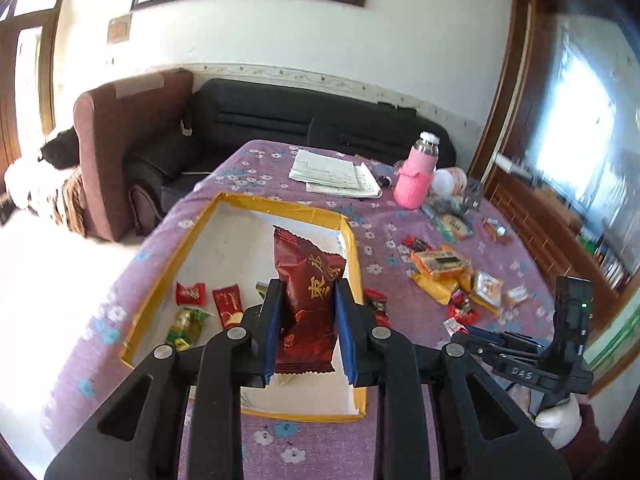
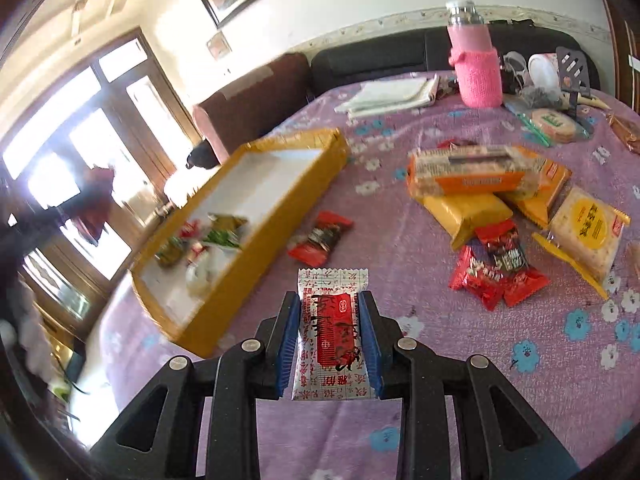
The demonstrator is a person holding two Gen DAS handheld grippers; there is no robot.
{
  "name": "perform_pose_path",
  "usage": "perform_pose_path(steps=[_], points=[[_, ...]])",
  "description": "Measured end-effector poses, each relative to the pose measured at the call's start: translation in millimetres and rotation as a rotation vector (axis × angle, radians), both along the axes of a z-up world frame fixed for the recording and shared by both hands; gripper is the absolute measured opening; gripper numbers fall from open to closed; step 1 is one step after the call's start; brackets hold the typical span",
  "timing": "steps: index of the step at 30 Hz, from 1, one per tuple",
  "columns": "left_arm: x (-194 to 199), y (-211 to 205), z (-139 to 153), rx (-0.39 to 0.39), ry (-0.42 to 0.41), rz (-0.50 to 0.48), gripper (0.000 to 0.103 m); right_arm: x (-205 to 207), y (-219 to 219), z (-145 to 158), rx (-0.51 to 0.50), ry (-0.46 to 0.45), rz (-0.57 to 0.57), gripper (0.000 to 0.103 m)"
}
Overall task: Organize snacks
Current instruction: 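Carry both candies over the tray and release them inside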
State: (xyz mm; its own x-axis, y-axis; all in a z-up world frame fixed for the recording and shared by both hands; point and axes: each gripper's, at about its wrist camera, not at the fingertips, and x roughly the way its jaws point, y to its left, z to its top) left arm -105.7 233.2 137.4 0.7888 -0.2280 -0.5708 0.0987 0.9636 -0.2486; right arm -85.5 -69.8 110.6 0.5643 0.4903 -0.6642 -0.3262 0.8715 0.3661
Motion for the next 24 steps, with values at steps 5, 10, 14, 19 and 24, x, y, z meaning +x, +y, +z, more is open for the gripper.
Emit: perform_pose_path(steps=[5, 10, 14, 19, 24], points=[[12, -4, -28, -0.04, 0.008, -0.028, 0.023, -6, 14, 20, 0.047, -0.016, 0.016, 0.03], [18, -6, -44, -0.006, 0.042, -0.053, 0.023, 13, 52, 18, 0.071, 0.042, 0.067, 0.03], [18, 10, -51, 0.003, 0.074, 0.009, 0.023, 38, 88, 11, 0.056, 0.078, 0.097, 0.03], [26, 27, -67, 0.008, 0.123, 0.074, 0.023, 78, 135, -2, -0.012, 0.122, 0.104, 0.03], [33, 27, -80, 0.006, 0.171, 0.094, 0.023, 94, 169, -14, -0.125, 0.114, 0.104, 0.031]])
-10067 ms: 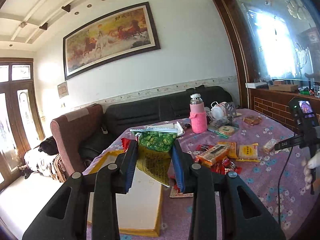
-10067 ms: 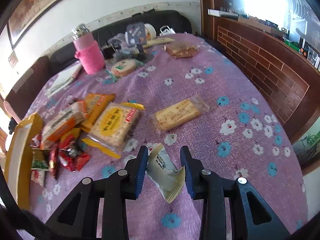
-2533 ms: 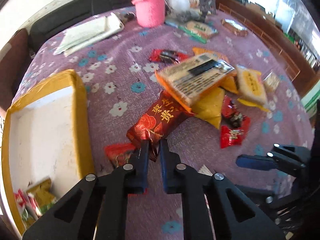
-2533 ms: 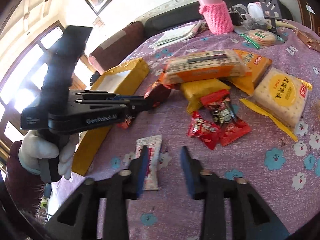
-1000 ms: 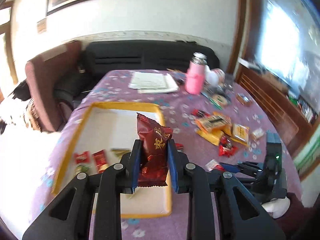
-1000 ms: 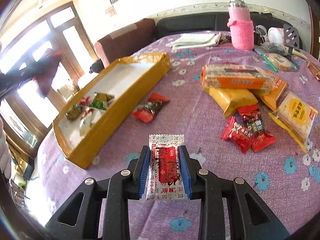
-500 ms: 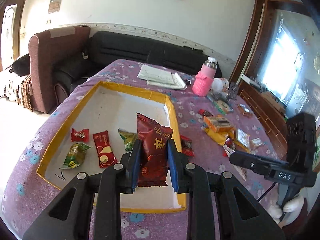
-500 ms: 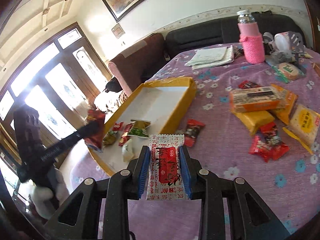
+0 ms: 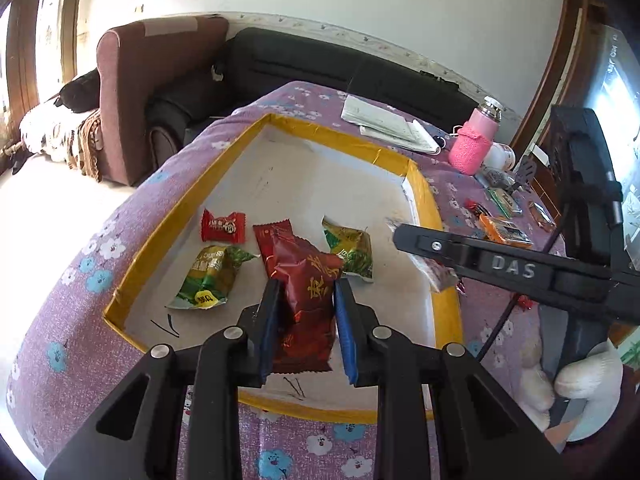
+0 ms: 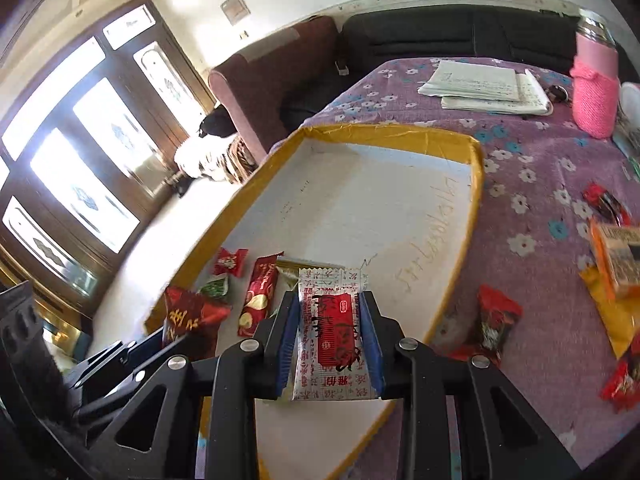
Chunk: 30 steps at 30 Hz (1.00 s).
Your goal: Organize snacks
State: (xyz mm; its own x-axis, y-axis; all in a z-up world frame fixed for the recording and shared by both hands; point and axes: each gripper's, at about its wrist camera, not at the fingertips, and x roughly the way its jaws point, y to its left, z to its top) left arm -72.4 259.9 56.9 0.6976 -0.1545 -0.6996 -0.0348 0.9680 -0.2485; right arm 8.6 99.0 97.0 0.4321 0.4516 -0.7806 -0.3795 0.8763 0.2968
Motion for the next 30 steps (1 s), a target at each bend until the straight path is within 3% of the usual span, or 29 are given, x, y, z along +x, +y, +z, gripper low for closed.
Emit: perform_pose_path(steps=[3, 5, 7, 9, 13, 16, 23, 30], points=[[-2, 2, 2, -0.019, 0.003, 0.045, 0.028, 3, 5, -4, -0.025, -0.005, -0.008, 0.034], [-5, 2, 5, -0.011, -0.006, 0.063, 0.038, 5, 5, -4, -0.031, -0.012, -0.014, 0.034], [-8, 0, 8, 0.018, -0.014, 0.077, 0.047, 4, 5, -4, -0.033, -0.018, -0.007, 0.041], [-14, -3, 15, 0.064, -0.034, 0.093, 0.048, -2, 6, 1, -0.037, -0.049, 0.007, 0.041], [-25, -7, 30, 0.12, -0.068, 0.119, 0.067, -18, -1, 17, -0.04, -0.098, 0.01, 0.041], [-35, -16, 43, 0.175, -0.103, 0.127, 0.076, -35, -16, 30, -0.011, -0.127, -0.009, 0.041], [-60, -41, 73, 0.237, -0.162, 0.094, 0.076, -78, -75, 69, 0.068, -0.207, -0.102, 0.041], [-117, -43, 156, 0.148, -0.334, 0.045, 0.076, -164, -176, 149, 0.106, -0.378, -0.243, 0.042]])
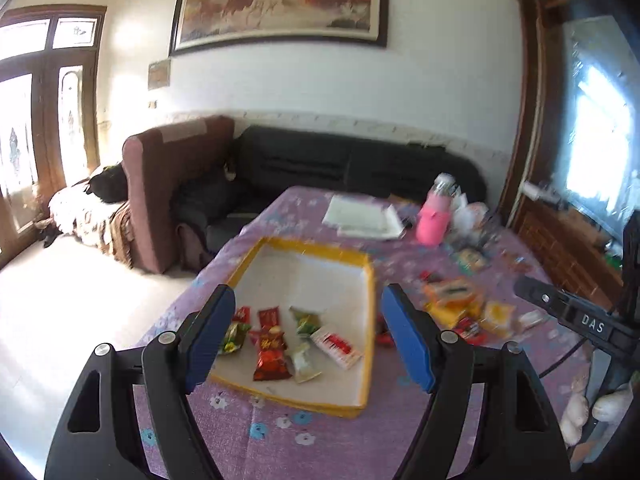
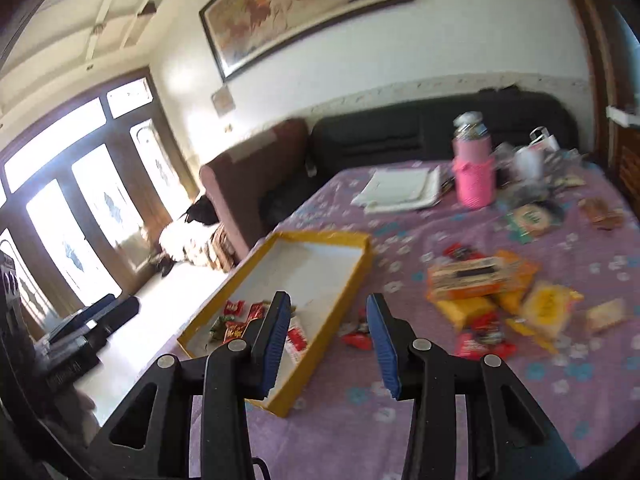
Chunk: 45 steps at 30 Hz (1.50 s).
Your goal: Organize snacks
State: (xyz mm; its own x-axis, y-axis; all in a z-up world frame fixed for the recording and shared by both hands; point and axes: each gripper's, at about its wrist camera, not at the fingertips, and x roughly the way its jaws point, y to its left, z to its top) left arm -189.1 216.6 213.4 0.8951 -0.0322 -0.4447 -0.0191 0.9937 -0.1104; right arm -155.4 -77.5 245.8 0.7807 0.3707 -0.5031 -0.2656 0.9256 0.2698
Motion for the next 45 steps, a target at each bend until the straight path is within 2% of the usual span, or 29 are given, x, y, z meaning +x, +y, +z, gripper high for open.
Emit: perform_pose_path(steps=[4, 8, 12, 16, 18, 21, 24, 26, 28, 30, 32, 37, 40, 42, 44, 45], points=[[-36, 7, 67, -0.022, -0.086, -0.044, 0.076, -65, -69, 65, -0.03, -0.123, -0.09, 0.042], [-66, 32, 134, -0.12, -0.16, -0.051, 0.076, -138, -146, 139, -0.061, -0.271, -0.223, 0.045], [-88, 60, 204, -0.216, -0.225, -0.059, 0.076, -215, -243, 221, -0.048, -0.404, -0.46, 0.046], [-102, 70, 265, -0.195, -0.296, -0.033, 0.077, -262, -326, 293, -0.081, -0.445, -0.705, 0.05], [-103, 71, 285, -0.187, -0.322, -0.018, 0.082, -273, -361, 323, -0.094, -0.437, -0.804, 0.05], [-98, 67, 305, -0.154, -0.341, -0.007, 0.083, -286, -400, 361, -0.155, -0.45, -0.978, 0.05], [-83, 55, 295, -0.103, -0.308, -0.002, 0.084, -283, -412, 373, -0.211, -0.449, -1.058, 0.054], [-67, 44, 272, -0.08, -0.28, -0.018, 0.084, -272, -405, 362, -0.233, -0.429, -1.03, 0.056], [-50, 29, 238, -0.065, -0.247, -0.041, 0.084, -235, -391, 328, -0.261, -0.385, -0.968, 0.063], [-30, 11, 200, -0.065, -0.207, -0.088, 0.084, -198, -373, 285, -0.272, -0.318, -0.885, 0.064], [-6, -16, 152, -0.058, -0.149, -0.152, 0.084, -162, -351, 232, -0.272, -0.236, -0.792, 0.064], [48, -80, 41, -0.046, -0.025, -0.312, 0.084, -71, -290, 82, -0.19, -0.013, -0.497, 0.064], [77, -116, -12, 0.012, 0.092, -0.343, 0.084, -17, -250, 3, -0.18, 0.112, -0.365, 0.062], [88, -127, -34, 0.02, 0.137, -0.372, 0.084, 21, -222, -43, -0.139, 0.213, -0.268, 0.055], [92, -132, -48, 0.024, 0.156, -0.386, 0.084, 54, -189, -77, -0.123, 0.282, -0.194, 0.041], [95, -133, -54, 0.028, 0.162, -0.377, 0.084, 74, -169, -90, -0.124, 0.307, -0.162, 0.041]])
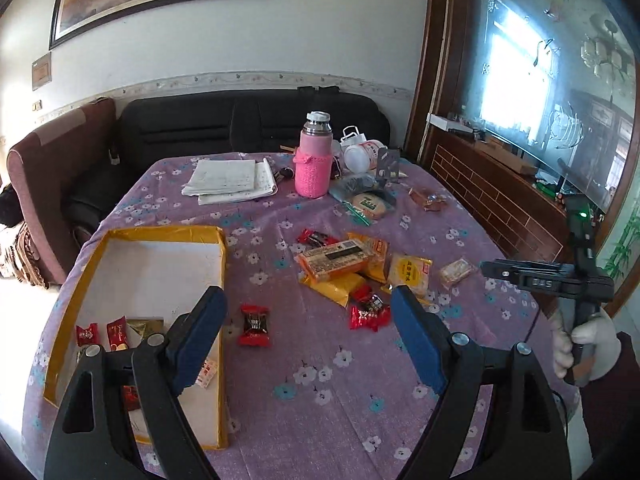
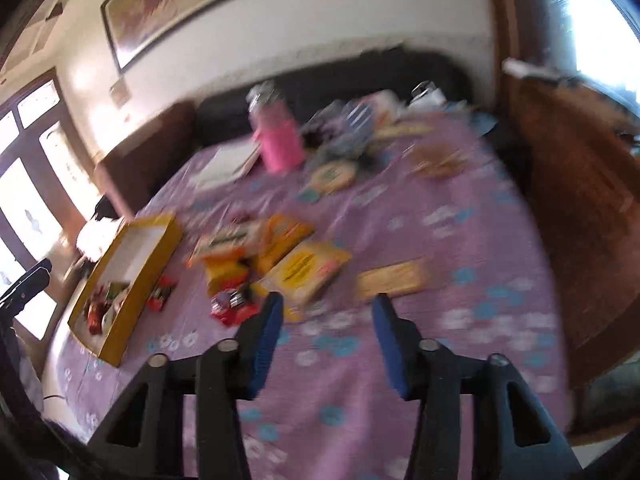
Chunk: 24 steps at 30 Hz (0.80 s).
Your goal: Organize snacks
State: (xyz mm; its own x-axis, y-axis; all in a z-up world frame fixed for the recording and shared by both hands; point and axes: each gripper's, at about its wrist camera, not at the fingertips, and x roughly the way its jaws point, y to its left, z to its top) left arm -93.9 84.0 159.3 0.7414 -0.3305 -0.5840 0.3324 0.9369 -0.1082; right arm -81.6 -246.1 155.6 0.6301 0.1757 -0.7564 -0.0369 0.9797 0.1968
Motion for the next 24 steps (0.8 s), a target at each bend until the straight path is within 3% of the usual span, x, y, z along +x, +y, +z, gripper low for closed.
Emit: perform_pose_path(steps=[2, 8, 10, 13, 15, 19, 21, 24], points=[[7, 5, -7, 0.001, 0.015, 0.025, 0.084, 36, 26, -12, 0.007, 0.025, 0.031, 0.041], [29, 30, -22, -0.109, 0.098, 0.074, 0.084, 156, 71, -29, 0.035, 0.044, 0.05, 0.044], [34, 34, -25, -0.118, 0.104, 0.087, 0.084, 192, 81, -44, 0.075, 0.105, 0.086, 0.044], [36, 41, -28, -0.139, 0.109, 0.1, 0.084, 218, 103, -68, 0.04, 0.212, 0.154, 0.043], [35, 47, -30, -0.149, 0.115, 0.099, 0.084, 208, 111, -75, 0.048, 0.279, 0.2, 0.043], [31, 59, -30, -0.169, 0.118, 0.083, 0.084, 143, 122, -60, 0.23, 0.35, 0.417, 0.043], [31, 61, -32, -0.167, 0.131, 0.067, 0.084, 109, 121, -47, 0.237, 0.312, 0.466, 0.041], [27, 58, -36, -0.154, 0.142, 0.044, 0.084, 74, 98, -32, 0.13, 0.187, 0.346, 0.046]])
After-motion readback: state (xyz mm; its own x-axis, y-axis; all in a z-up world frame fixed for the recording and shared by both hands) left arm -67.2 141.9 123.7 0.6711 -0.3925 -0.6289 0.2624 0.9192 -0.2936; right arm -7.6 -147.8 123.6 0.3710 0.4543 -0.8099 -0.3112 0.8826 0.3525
